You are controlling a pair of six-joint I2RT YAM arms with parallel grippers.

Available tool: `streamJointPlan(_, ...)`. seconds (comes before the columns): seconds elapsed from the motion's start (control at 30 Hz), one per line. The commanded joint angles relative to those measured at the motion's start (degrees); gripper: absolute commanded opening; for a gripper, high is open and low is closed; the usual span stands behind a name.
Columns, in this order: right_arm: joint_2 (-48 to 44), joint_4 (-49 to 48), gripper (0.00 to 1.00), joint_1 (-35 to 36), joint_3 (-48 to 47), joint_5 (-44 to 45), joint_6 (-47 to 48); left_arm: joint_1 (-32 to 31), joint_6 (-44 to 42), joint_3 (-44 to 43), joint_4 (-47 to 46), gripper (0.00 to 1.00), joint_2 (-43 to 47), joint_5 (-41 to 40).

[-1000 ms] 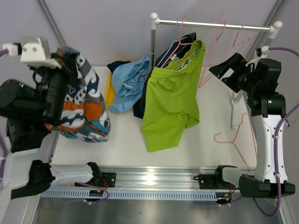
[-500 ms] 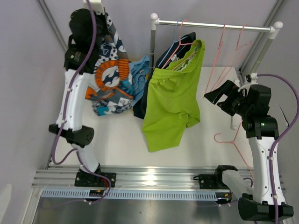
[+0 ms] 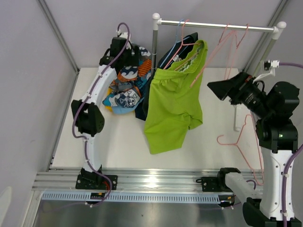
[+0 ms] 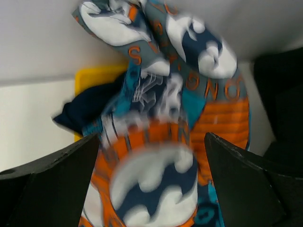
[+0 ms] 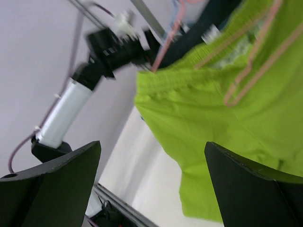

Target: Remove the shorts from the hanger

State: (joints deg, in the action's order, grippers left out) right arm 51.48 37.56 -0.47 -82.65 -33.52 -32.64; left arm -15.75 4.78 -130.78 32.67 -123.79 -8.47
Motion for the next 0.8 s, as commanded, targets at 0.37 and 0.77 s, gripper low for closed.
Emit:
streamJointPlan(0.37, 29.9, -9.0, 0.68, 18.7, -25.8, 18.7, 1.5, -6.3, 4.7, 61.8, -3.5, 0.99, 65.3, 2.5)
streamJointPlan(0.77, 44.7, -8.2, 0.44, 20.9, -34.2, 26.5, 2.9, -6.7, 10.7, 82.3, -0.4, 0.99, 87.6, 4.2)
